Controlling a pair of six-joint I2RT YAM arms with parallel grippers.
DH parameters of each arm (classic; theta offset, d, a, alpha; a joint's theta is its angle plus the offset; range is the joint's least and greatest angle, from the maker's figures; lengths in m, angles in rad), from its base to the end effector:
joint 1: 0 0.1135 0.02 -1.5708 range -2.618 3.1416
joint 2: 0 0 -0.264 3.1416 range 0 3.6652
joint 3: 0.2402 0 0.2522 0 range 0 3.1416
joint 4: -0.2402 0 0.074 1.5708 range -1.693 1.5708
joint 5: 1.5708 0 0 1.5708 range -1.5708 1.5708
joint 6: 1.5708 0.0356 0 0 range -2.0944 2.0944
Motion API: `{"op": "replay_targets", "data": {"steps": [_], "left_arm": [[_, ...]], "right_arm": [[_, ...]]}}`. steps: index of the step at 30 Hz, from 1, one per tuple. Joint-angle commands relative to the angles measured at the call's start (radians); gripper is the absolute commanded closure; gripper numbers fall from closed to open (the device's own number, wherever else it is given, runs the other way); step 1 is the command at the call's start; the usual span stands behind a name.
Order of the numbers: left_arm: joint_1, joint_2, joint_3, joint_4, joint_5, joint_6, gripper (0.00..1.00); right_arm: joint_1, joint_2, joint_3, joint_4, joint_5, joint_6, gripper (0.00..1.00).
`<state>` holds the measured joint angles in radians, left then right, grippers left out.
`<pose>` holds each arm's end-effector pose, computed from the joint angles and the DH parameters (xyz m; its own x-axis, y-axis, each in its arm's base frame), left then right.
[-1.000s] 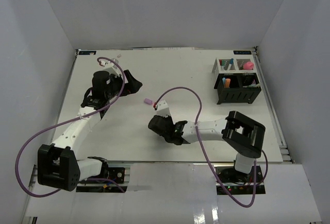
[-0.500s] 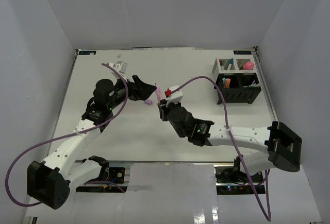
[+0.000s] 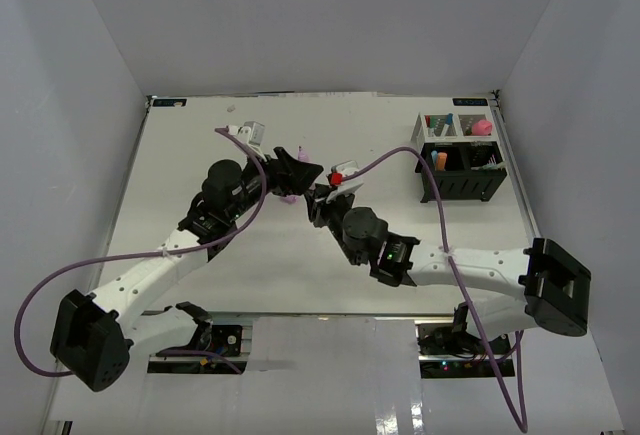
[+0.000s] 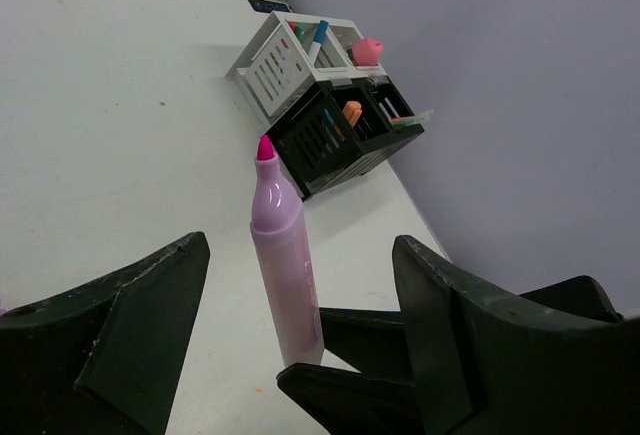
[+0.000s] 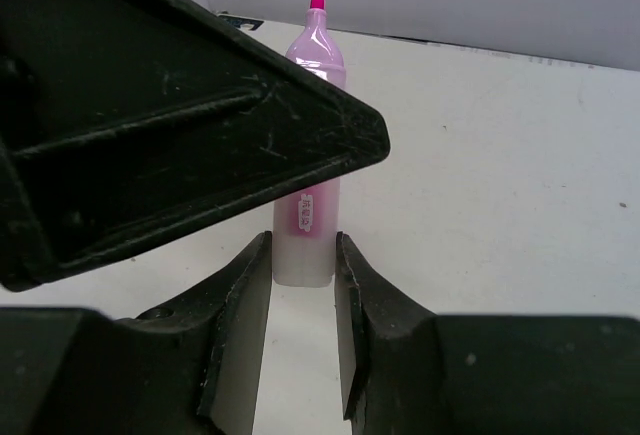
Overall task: Sort the stationery into containers
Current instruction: Pick up the pen from the center of the board, then move the pen cap to the center of the board.
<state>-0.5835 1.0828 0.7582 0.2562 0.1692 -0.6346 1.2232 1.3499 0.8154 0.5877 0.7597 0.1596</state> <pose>0.2106 -0.1462 0.3180 -0.4510 -0.4025 -0.7966 0.5164 0.6102 -0.6007 0.1263 0.2767 0.3032 -0.0532 0.1914 -0.9801 -0.4446 0.8743 0.1949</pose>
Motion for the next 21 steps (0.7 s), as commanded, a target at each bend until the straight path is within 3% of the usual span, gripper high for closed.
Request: {"op": "replay_targets", "data": {"steps": [1, 8, 14, 21], "left_arm": [[-0.025, 0.009, 0.004, 0.052, -0.043, -0.014, 0.17], [-0.050, 0.020, -0.011, 0.083, -0.053, -0.014, 0.39], [-0.062, 0.034, -0.017, 0.106, -0.048, -0.014, 0.51], [-0.072, 0.025, -0.028, 0.127, -0.053, 0.006, 0.75]], "right_arm": [[-0.001, -0.043, -0.018, 0.124, 0.021, -0.017, 0.92], [0.001, -0.064, -0.044, 0.153, 0.017, -0.015, 0.92], [0.001, -0.069, -0.050, 0.159, 0.013, -0.012, 0.92], [0.001, -0.075, -0.068, 0.162, 0.004, 0.003, 0.92]]}}
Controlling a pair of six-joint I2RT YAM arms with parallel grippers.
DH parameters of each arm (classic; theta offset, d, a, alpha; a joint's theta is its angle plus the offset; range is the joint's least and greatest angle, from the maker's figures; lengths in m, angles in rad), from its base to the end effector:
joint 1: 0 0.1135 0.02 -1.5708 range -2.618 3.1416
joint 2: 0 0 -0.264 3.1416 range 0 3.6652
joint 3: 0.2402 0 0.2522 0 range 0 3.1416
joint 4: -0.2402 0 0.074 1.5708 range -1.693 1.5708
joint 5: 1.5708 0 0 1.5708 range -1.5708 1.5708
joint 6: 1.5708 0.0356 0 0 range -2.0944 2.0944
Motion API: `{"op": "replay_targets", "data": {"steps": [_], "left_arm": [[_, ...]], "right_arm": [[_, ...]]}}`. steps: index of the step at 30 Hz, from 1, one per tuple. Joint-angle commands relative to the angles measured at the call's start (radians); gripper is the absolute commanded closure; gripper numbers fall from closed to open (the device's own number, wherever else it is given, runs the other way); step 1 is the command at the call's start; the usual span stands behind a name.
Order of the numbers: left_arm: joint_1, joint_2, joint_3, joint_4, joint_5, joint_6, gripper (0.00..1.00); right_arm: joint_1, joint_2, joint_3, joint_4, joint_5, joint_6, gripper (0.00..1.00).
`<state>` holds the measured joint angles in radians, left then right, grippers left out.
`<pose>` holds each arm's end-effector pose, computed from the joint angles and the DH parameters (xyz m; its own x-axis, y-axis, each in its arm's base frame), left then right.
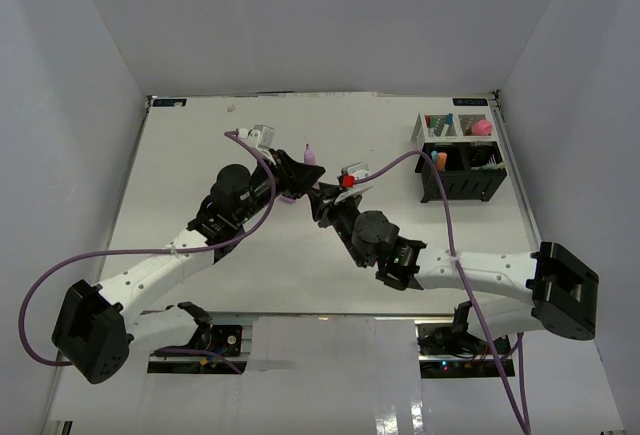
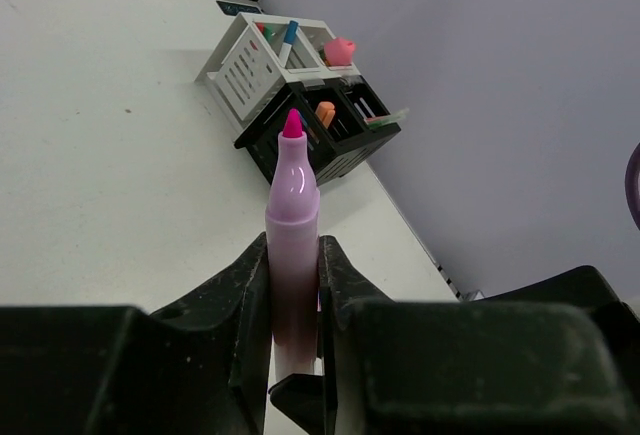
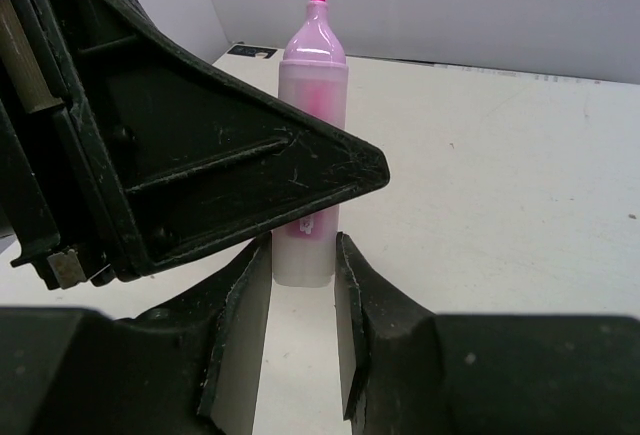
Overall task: Sort the stationery into containers
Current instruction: Move the pen cap to the center of the board.
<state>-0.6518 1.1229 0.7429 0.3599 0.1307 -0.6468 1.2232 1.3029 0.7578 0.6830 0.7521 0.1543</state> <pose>0.2076 -0.1643 0.3141 -0.4376 -0.4176 -0.7963 0.5530 0.5733 -0.6046 0.1216 0.2641 0.3061 -0.0238 0.2637 -0.9643 -0.4578 0.8546 0.2450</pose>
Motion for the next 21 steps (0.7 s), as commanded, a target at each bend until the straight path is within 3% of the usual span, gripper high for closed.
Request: {"op": "replay_targets", "data": {"steps": [1, 5, 9, 14, 17, 20, 21], "left_arm": [[-0.003, -0.017, -0.011, 0.021, -0.013, 0.021, 0.78], [-0.003, -0.023, -0.002, -0.002, -0.014, 0.045, 0.85], [-0.002, -0.023, 0.015, -0.044, -0.035, 0.078, 0.88], [0.021, 0.012, 0.091, -0.205, -0.117, 0.136, 0.89], [0.075, 0.031, 0.147, -0.281, -0.164, 0.177, 0.90], [0.159, 0.043, 0.202, -0.382, -0.134, 0.191, 0.90], [0.232, 0.049, 0.214, -0.410, -0.112, 0.191, 0.90]], "right_arm": [[0.001, -0.028, -0.014, 0.067, 0.012, 0.010, 0.92], [-0.001, -0.042, -0.028, 0.043, 0.004, 0.025, 0.83], [-0.001, -0.059, -0.054, 0.009, -0.011, 0.040, 0.54], [-0.040, -0.073, -0.075, -0.117, -0.080, 0.073, 0.32], [-0.120, -0.056, -0.089, -0.177, -0.187, 0.100, 0.18], [-0.192, 0.001, -0.068, -0.235, -0.399, 0.099, 0.12], [-0.246, 0.025, -0.048, -0.267, -0.536, 0.090, 0.08]]}}
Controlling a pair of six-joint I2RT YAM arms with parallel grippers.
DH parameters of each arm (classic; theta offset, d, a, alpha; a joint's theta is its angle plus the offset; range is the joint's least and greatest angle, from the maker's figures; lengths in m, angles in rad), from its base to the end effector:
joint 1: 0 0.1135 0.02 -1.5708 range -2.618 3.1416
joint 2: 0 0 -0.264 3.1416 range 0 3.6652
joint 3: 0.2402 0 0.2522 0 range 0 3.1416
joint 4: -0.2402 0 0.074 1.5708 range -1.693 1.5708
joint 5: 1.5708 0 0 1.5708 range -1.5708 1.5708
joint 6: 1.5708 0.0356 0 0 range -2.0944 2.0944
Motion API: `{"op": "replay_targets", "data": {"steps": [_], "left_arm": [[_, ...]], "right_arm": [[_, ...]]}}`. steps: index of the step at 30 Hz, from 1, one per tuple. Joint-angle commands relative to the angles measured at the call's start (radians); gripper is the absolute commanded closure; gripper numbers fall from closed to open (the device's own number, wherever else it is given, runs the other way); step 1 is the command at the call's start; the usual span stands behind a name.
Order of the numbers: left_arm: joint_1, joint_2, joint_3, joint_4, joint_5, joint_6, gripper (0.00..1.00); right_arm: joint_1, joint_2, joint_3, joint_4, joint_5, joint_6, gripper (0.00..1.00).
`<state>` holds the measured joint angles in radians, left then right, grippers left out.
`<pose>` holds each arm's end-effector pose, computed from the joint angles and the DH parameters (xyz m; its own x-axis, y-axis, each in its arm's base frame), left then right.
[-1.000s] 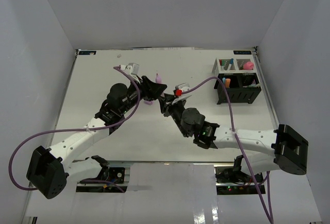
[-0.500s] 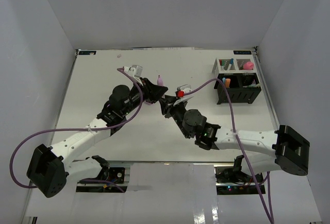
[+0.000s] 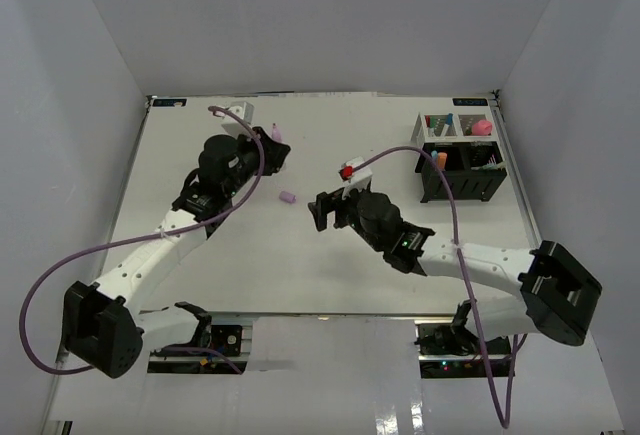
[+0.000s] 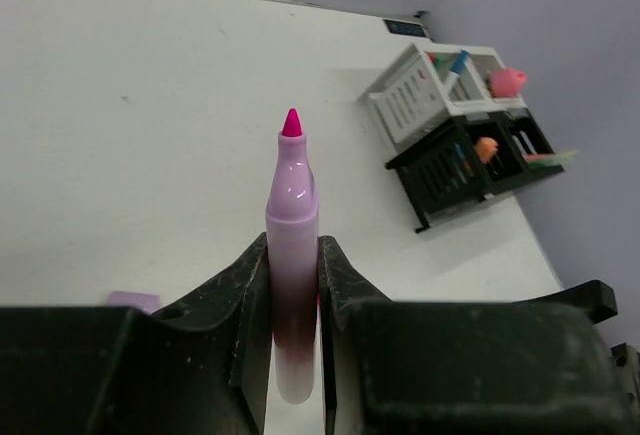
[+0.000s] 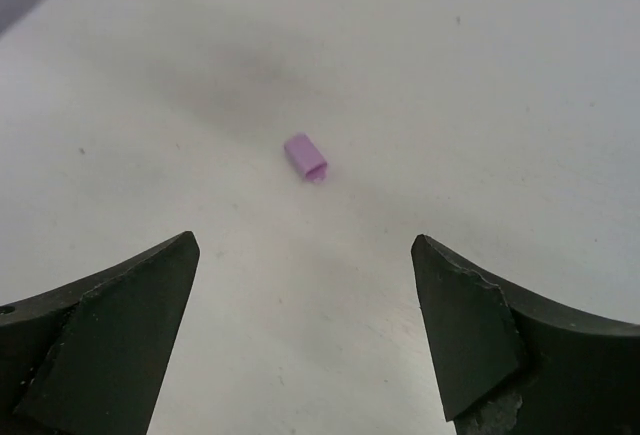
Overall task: Sort the stationery into containers
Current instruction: Move the pen cap to the center of the board.
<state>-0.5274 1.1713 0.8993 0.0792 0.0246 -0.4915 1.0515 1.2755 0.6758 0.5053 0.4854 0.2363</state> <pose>0.2389 -0.1401 0.3277 -0.3933 -0.3169 -0.8631 0.3838 0.7964 -0.4674 0.1555 0.2385 0.2674 -0.1713 0.1176 -0.9782 -0.5115 0.8380 0.1903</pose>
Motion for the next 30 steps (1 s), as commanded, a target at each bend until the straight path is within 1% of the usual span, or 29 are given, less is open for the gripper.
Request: {"op": "replay_targets", "data": {"steps": [1, 2, 3, 5, 7, 8, 10, 11, 12, 13, 14, 17, 18, 21, 24, 28, 29, 30], "left_arm": [[0.140, -0.002, 0.070, -0.146, 0.021, 0.047, 0.90], [0.168, -0.010, 0.073, -0.172, 0.031, 0.057, 0.90], [0.214, -0.028, 0.073, -0.183, 0.031, 0.068, 0.90], [0.263, -0.053, 0.064, -0.203, 0.026, 0.106, 0.90], [0.286, -0.091, 0.038, -0.210, 0.012, 0.129, 0.90], [0.297, -0.105, 0.023, -0.207, 0.003, 0.154, 0.90], [0.299, -0.134, -0.025, -0.187, -0.055, 0.182, 0.90], [0.300, -0.156, -0.072, -0.173, -0.064, 0.195, 0.90], [0.300, -0.163, -0.089, -0.167, -0.074, 0.203, 0.90], [0.300, -0.168, -0.086, -0.180, -0.077, 0.208, 0.90], [0.300, -0.170, -0.082, -0.185, -0.083, 0.226, 0.90], [0.302, -0.185, -0.097, -0.171, -0.137, 0.240, 0.90], [0.302, -0.186, -0.099, -0.171, -0.135, 0.237, 0.90], [0.303, -0.185, -0.099, -0.168, -0.118, 0.231, 0.90], [0.303, -0.183, -0.097, -0.170, -0.112, 0.229, 0.90], [0.305, -0.185, -0.096, -0.167, -0.101, 0.229, 0.90], [0.305, -0.185, -0.096, -0.165, -0.097, 0.228, 0.90], [0.306, -0.185, -0.096, -0.165, -0.094, 0.228, 0.90]], "right_arm": [[-0.096, 0.086, 0.103, -0.132, -0.322, -0.023, 0.06], [-0.108, 0.150, 0.140, -0.177, -0.352, -0.043, 0.05], [-0.122, 0.180, 0.174, -0.241, -0.393, -0.070, 0.05], [-0.134, 0.267, 0.261, -0.277, -0.416, -0.132, 0.06], [-0.145, 0.327, 0.316, -0.300, -0.445, -0.181, 0.07], [-0.150, 0.388, 0.373, -0.304, -0.455, -0.201, 0.07], [-0.163, 0.451, 0.436, -0.330, -0.475, -0.232, 0.11], [-0.168, 0.516, 0.502, -0.341, -0.475, -0.279, 0.14], [-0.169, 0.545, 0.536, -0.361, -0.513, -0.299, 0.15], [-0.171, 0.608, 0.569, -0.375, -0.525, -0.316, 0.16], [-0.176, 0.639, 0.638, -0.389, -0.548, -0.342, 0.17], [-0.182, 0.758, 0.746, -0.461, -0.567, -0.382, 0.20], [-0.183, 0.783, 0.812, -0.479, -0.567, -0.391, 0.21], [-0.191, 0.872, 0.913, -0.537, -0.579, -0.408, 0.24], [-0.197, 0.938, 0.982, -0.577, -0.584, -0.417, 0.29], [-0.196, 0.973, 0.992, -0.603, -0.573, -0.416, 0.35], [-0.196, 0.972, 0.983, -0.599, -0.564, -0.411, 0.44], [-0.197, 0.969, 0.972, -0.597, -0.564, -0.408, 0.47]]}}
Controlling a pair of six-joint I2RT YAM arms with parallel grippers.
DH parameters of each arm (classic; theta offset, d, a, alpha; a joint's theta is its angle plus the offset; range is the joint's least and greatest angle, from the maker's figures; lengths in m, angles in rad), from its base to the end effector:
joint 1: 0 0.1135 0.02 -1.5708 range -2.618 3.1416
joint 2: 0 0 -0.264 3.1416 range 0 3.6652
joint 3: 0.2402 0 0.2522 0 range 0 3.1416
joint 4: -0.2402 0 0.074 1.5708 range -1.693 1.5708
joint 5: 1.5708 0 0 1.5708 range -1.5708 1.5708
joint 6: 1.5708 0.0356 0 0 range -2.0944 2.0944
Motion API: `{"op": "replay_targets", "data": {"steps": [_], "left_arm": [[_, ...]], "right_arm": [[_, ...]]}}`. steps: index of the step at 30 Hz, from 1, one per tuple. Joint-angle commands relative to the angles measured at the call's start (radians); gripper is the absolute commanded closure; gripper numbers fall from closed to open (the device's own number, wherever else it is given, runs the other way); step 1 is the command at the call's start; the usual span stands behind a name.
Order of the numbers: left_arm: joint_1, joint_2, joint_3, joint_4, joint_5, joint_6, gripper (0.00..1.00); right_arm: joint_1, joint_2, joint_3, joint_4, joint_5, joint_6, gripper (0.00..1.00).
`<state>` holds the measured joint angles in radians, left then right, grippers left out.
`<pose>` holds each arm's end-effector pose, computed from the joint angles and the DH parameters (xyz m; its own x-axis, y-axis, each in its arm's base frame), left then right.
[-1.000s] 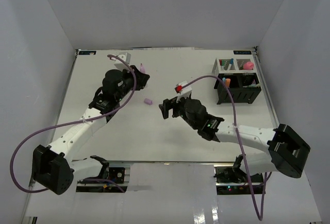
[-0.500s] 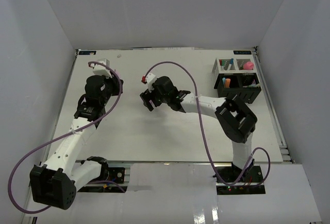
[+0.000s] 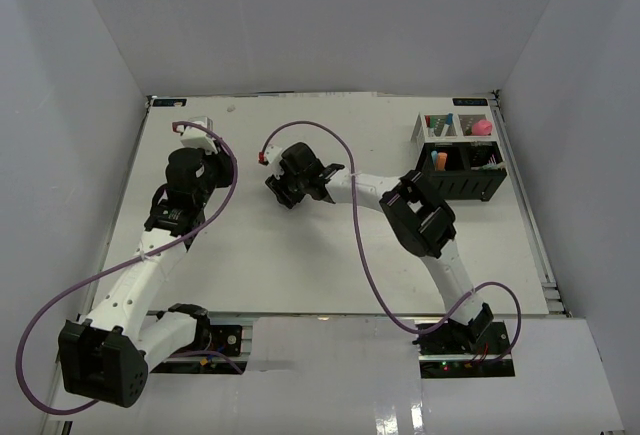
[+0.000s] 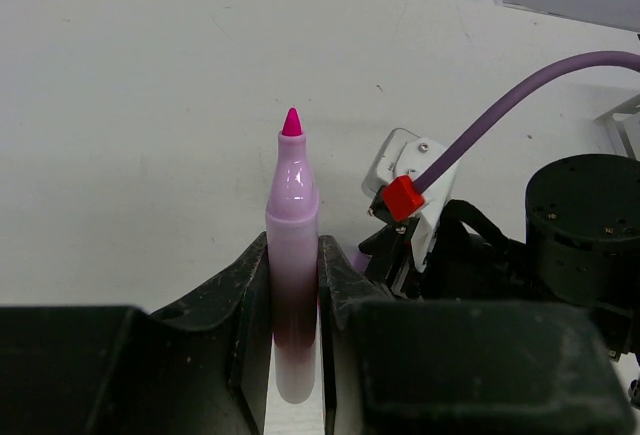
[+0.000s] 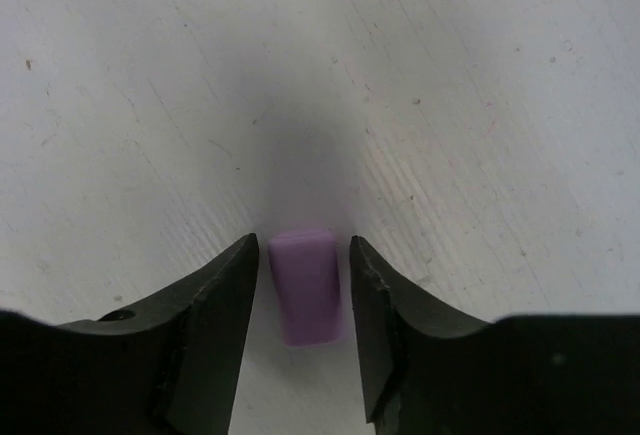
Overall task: Sort the stationery into containers
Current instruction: Move the pen cap to the center of the board.
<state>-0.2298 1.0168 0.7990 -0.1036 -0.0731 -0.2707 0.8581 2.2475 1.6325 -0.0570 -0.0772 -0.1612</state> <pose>0.2315 -0.0515 0.3091 -0.3391 -0.1946 -0.9204 0.0716 0.9702 -0.2315 0.3286 0.3844 0.1588 -0.2744 -0.5622 -0.7801 -0.8489 0.5228 -0.0782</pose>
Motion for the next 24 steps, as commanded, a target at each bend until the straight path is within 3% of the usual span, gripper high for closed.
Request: {"op": "replay_targets", "data": {"steps": [1, 4, 10, 18, 24], "left_arm": [[0.010, -0.032, 0.006, 0.016, 0.009, 0.005, 0.90], [0.012, -0.037, 0.005, 0.018, 0.018, 0.002, 0.89], [0.012, -0.027, 0.005, 0.021, 0.045, -0.005, 0.89], [0.014, -0.020, 0.006, 0.027, 0.102, -0.018, 0.87], [0.015, -0.027, 0.000, 0.033, 0.110, -0.021, 0.87]], "right_arm": [[-0.002, -0.012, -0.008, -0.030, 0.001, 0.000, 0.54], [-0.002, -0.046, -0.055, -0.014, 0.020, 0.023, 0.58], [-0.002, -0.224, -0.302, 0.042, 0.129, 0.083, 0.79], [0.009, -0.520, -0.699, 0.013, 0.243, 0.205, 0.77], [0.016, -0.624, -0.838, -0.018, 0.281, 0.264, 0.66]]}}
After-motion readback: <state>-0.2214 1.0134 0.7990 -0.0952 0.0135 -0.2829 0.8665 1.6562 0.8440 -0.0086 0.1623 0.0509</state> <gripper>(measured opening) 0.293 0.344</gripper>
